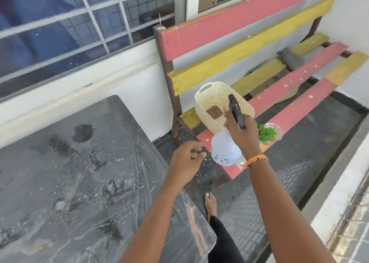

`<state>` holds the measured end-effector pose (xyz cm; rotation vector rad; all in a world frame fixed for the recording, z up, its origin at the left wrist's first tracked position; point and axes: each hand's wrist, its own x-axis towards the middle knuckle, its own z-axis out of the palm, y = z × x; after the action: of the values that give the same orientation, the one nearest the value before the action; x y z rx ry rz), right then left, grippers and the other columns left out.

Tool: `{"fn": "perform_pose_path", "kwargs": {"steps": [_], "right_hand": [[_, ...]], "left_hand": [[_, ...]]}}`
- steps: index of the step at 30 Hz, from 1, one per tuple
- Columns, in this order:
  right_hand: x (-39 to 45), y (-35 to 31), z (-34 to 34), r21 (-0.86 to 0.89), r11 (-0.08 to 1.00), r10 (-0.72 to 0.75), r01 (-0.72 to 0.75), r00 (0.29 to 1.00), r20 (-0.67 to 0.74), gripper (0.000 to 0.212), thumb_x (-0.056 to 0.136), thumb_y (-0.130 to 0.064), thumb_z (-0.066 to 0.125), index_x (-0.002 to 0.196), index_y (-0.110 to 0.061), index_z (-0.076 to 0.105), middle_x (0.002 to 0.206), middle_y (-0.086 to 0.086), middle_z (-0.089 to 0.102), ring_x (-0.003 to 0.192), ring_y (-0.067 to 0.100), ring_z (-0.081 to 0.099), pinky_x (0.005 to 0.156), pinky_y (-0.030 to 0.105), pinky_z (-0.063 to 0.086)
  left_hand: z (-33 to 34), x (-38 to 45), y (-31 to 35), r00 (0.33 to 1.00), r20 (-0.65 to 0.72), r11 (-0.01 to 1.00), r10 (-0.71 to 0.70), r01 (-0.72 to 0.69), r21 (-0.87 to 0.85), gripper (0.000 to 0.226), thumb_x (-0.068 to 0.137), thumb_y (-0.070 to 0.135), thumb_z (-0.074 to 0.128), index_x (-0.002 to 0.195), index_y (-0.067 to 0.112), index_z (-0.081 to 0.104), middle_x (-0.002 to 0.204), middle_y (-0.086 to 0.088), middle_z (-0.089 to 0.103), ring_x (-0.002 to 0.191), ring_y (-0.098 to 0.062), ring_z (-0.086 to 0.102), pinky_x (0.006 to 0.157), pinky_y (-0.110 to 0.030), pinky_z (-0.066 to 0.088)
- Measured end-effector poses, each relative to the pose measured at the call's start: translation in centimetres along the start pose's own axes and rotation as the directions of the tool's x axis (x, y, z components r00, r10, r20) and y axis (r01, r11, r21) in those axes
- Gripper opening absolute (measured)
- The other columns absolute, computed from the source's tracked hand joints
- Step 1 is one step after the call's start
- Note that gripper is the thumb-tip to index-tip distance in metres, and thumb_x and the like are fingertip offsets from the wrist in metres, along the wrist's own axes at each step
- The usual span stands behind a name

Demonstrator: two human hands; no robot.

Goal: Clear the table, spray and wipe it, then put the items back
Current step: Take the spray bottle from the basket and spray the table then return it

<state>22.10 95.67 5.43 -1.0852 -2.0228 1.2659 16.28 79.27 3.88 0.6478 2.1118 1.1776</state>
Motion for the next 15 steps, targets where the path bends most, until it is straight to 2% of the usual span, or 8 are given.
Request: {"fn": "perform_pose_path", "kwargs": {"steps": [2,6,9,11,13,15], "right_hand": [[3.5,0.8,-0.4,-0.013,1.0,-0.016,0.016,1.0,0.01,0.064,0.084,-0.054,0.055,0.065,0.007,0.058,0.056,0.025,0.058,0.048,0.022,0.046,0.053,0.03,0.033],[9.2,3.2,-0.7,-0.02,0.996,-0.088,0.087,0.996,-0.008,0.067,0.082,-0.056,0.054,0.064,0.009,0.054,0.059,0.03,0.056,0.048,0.03,0.046,0.046,0.034,0.031],[13.0,5.4,-0.3,-0.064,0.993,-0.105,0.102,0.993,-0.05,0.046,0.087,-0.043,0.059,0.054,-0.014,0.043,0.051,0.013,0.047,0.045,0.025,0.039,0.046,0.035,0.029],[16.0,7.2,0.3,-0.077,0.992,-0.105,0.101,0.993,-0.061,0.044,0.087,-0.032,0.063,0.054,-0.025,0.034,0.052,0.0,0.039,0.05,0.017,0.036,0.051,0.03,0.023],[17.2,8.4,0.9,-0.118,0.985,-0.134,0.127,0.989,-0.055,0.042,0.086,-0.025,0.065,0.055,-0.022,0.037,0.057,-0.001,0.041,0.059,0.016,0.038,0.057,0.024,0.023],[19.5,11.1,1.9,-0.148,0.981,-0.124,0.123,0.992,-0.002,0.034,0.085,-0.026,0.063,0.058,-0.011,0.047,0.065,0.01,0.049,0.064,0.015,0.04,0.06,0.021,0.024]], "left_hand": [[1.1,2.8,0.6,1.0,-0.001,1.0,-0.006,0.006,0.015,0.019,0.09,0.022,0.059,0.109,0.023,0.06,0.107,0.013,0.058,0.086,0.006,0.055,0.063,-0.001,0.04],[3.2,8.1,1.8,0.998,-0.038,0.999,-0.041,0.041,0.004,0.015,0.089,0.022,0.059,0.102,0.029,0.06,0.103,0.018,0.058,0.086,0.01,0.055,0.065,0.001,0.041],[4.9,12.2,2.8,0.992,-0.074,0.994,-0.107,0.104,-0.038,0.018,0.089,0.021,0.058,0.106,0.025,0.062,0.108,0.013,0.061,0.091,0.004,0.057,0.066,-0.003,0.039],[6.3,15.3,3.3,0.984,-0.089,0.988,-0.152,0.148,-0.042,0.019,0.09,0.02,0.057,0.108,0.024,0.063,0.11,0.013,0.061,0.093,0.001,0.057,0.067,-0.001,0.039],[6.6,16.7,3.6,0.979,-0.114,0.985,-0.167,0.162,-0.052,0.021,0.09,0.018,0.056,0.109,0.021,0.063,0.112,0.011,0.062,0.093,0.003,0.057,0.068,0.006,0.036],[7.4,18.8,3.5,0.972,-0.127,0.98,-0.199,0.193,-0.052,0.023,0.09,0.016,0.055,0.112,0.018,0.063,0.114,0.009,0.062,0.094,0.003,0.057,0.068,0.01,0.033]]}}
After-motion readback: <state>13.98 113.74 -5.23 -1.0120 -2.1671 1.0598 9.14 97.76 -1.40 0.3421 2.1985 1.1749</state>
